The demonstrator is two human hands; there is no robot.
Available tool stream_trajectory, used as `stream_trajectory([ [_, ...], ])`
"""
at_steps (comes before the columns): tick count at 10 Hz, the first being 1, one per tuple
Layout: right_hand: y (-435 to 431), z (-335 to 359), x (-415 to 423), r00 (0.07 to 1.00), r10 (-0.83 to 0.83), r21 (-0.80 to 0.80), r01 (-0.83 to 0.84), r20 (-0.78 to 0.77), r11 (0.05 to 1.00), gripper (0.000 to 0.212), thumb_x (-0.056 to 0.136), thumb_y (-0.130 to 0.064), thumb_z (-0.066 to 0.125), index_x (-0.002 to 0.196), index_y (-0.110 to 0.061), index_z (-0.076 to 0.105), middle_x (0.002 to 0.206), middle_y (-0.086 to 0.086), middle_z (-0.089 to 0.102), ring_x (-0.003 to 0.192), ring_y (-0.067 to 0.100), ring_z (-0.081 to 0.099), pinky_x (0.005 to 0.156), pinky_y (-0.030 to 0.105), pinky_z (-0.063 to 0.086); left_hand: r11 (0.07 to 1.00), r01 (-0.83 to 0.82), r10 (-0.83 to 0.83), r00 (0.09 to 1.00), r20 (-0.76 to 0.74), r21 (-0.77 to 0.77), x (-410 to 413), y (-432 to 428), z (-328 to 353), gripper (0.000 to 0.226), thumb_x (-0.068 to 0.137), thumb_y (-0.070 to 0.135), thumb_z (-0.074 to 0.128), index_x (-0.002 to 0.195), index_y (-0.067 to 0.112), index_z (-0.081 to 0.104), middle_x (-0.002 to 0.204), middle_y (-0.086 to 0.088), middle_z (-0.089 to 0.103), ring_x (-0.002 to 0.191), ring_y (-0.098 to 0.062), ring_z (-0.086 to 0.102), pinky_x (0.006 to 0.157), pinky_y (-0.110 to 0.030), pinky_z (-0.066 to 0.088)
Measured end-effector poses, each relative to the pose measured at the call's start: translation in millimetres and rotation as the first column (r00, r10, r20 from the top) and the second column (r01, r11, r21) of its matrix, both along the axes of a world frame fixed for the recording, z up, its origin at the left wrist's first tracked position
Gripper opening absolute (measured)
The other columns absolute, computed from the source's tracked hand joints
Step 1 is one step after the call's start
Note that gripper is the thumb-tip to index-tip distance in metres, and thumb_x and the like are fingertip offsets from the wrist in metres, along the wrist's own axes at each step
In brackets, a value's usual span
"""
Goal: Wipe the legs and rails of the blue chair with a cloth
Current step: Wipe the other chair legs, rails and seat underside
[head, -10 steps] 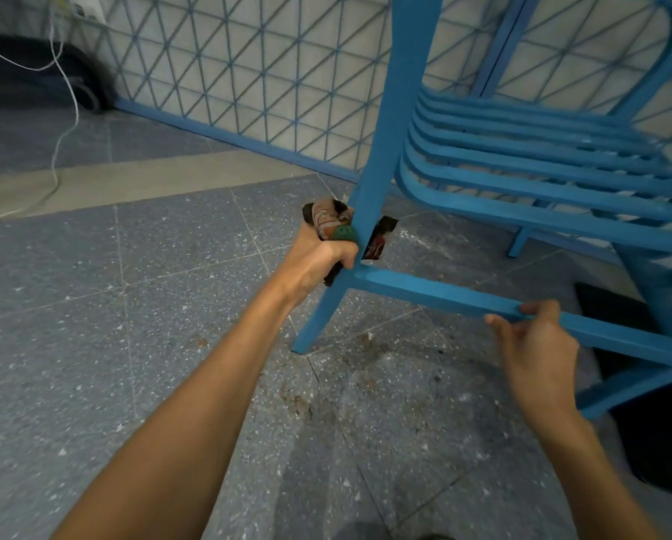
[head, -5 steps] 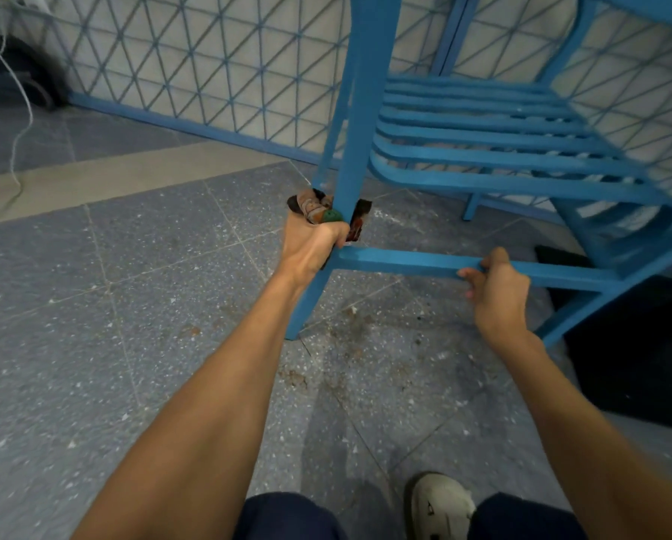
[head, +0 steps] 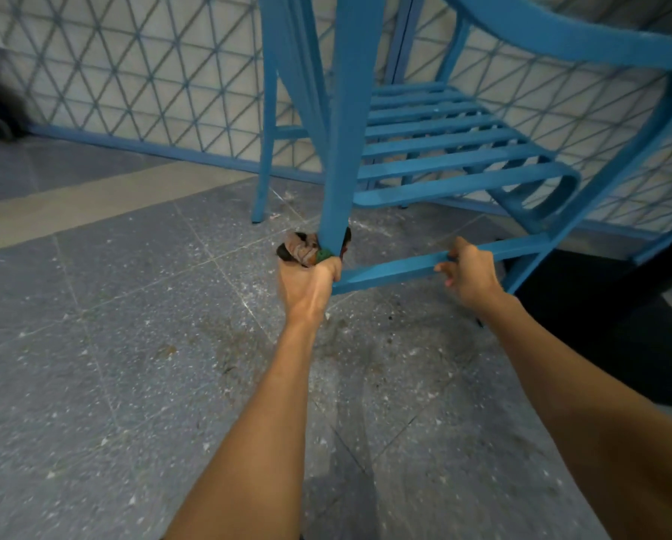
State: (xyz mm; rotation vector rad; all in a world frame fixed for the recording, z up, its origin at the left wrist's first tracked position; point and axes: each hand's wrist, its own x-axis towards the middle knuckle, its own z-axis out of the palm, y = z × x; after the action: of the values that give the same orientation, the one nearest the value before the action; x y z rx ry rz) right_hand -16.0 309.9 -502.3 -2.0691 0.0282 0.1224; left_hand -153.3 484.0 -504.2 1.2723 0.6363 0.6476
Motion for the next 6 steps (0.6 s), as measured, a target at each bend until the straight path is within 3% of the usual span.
stream_trajectory([
  [1,-26,-7,16,0.997,0.072,-0.137,-0.067,0.026,0.988,0.006,0.092,-0.005,0.054,0.090,-0.009,0.049,0.081,0.010,0.056,0.056,0.012,0.055,0.047,0.018,0.044,1.000,-0.002,0.002,1.000,0.005,0.002,-1,-30,-5,0.028,0.045,0.007,0.059,0.063,0.020,0.042,0.065,0.007,0.051,0.061,-0.011,0.050,0.055,-0.024,0.043],
  [2,-39,-7,23,0.997,0.065,-0.096,-0.061,0.040,0.993,0.010,0.088,0.006,0.054,0.085,-0.003,0.050,0.077,0.018,0.055,0.052,0.016,0.055,0.046,0.023,0.046,0.999,0.026,-0.026,1.000,0.001,0.030,-5,-46,-10,0.028,0.045,0.008,0.060,0.065,0.020,0.045,0.067,0.007,0.053,0.060,-0.008,0.051,0.055,-0.025,0.044],
  [3,-53,-7,26,0.999,0.048,-0.086,-0.046,0.024,0.995,0.006,0.090,0.001,0.052,0.089,-0.004,0.054,0.064,0.009,0.054,0.034,0.003,0.052,0.035,0.013,0.040,0.996,0.076,-0.076,0.997,-0.002,0.054,-11,-61,-13,0.026,0.045,0.008,0.060,0.068,0.014,0.049,0.067,0.005,0.053,0.057,-0.005,0.049,0.051,-0.024,0.043],
  [4,-68,-10,36,0.998,0.054,-0.050,-0.052,0.028,0.997,0.006,0.084,0.003,0.057,0.081,-0.003,0.056,0.054,0.007,0.057,0.036,0.008,0.051,0.039,0.020,0.043,0.990,0.118,-0.116,0.992,-0.042,0.074,-13,-81,-12,0.024,0.045,0.009,0.060,0.068,0.011,0.053,0.066,0.003,0.053,0.057,-0.007,0.048,0.049,-0.024,0.041],
  [5,-82,-17,45,0.996,-0.028,-0.039,0.032,0.081,0.999,0.021,0.088,-0.011,0.050,0.068,-0.005,0.055,0.038,0.003,0.053,0.033,0.014,0.050,0.037,0.021,0.035,0.980,0.165,-0.155,0.983,-0.095,0.108,-9,-96,-10,0.023,0.045,0.011,0.062,0.067,0.011,0.055,0.062,0.007,0.057,0.059,-0.010,0.052,0.051,-0.029,0.045],
  [6,-95,-17,44,0.995,0.026,-0.074,-0.018,0.098,0.997,0.014,0.092,-0.008,0.050,0.082,-0.005,0.059,0.051,0.000,0.057,0.051,0.016,0.054,0.040,0.021,0.041,0.953,0.244,-0.220,0.965,-0.144,0.178,-6,-111,-11,0.021,0.049,0.011,0.066,0.065,0.018,0.056,0.065,0.005,0.064,0.061,-0.013,0.060,0.054,-0.034,0.052],
])
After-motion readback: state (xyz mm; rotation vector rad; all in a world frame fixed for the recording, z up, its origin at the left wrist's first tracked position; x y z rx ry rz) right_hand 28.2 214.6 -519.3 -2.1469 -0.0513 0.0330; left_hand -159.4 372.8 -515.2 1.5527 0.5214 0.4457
